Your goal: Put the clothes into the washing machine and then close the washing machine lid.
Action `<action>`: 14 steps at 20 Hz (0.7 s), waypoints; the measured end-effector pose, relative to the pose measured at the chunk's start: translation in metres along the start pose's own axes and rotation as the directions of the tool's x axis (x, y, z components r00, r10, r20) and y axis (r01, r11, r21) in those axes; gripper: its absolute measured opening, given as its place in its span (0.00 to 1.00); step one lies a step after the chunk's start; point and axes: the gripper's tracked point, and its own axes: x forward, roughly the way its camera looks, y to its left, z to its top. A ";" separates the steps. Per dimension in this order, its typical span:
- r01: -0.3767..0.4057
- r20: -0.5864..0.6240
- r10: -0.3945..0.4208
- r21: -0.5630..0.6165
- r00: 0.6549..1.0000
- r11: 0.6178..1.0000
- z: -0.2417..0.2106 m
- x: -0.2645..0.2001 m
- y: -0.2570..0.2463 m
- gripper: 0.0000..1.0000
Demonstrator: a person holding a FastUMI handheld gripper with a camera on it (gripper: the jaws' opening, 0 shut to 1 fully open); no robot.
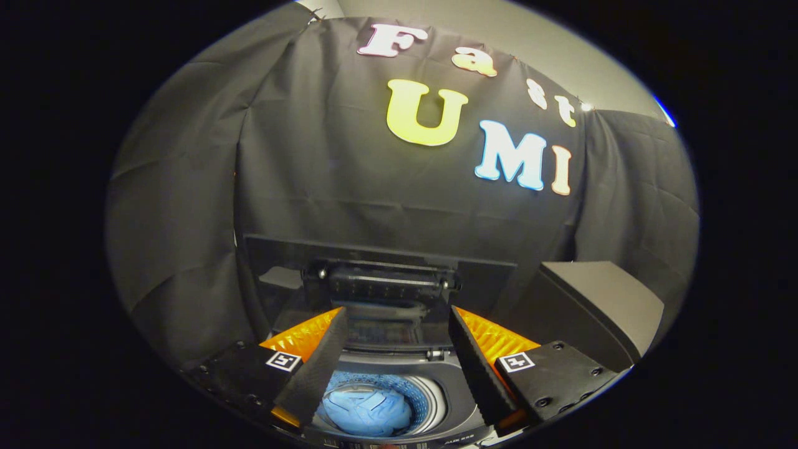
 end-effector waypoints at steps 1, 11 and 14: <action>0.002 0.010 -0.002 -0.001 1.000 1.000 0.008 0.004 0.000 0.99; 0.007 0.062 -0.009 0.024 0.998 1.000 0.052 0.068 -0.008 0.99; -0.011 0.058 0.008 0.061 0.998 0.998 0.056 0.091 -0.006 0.99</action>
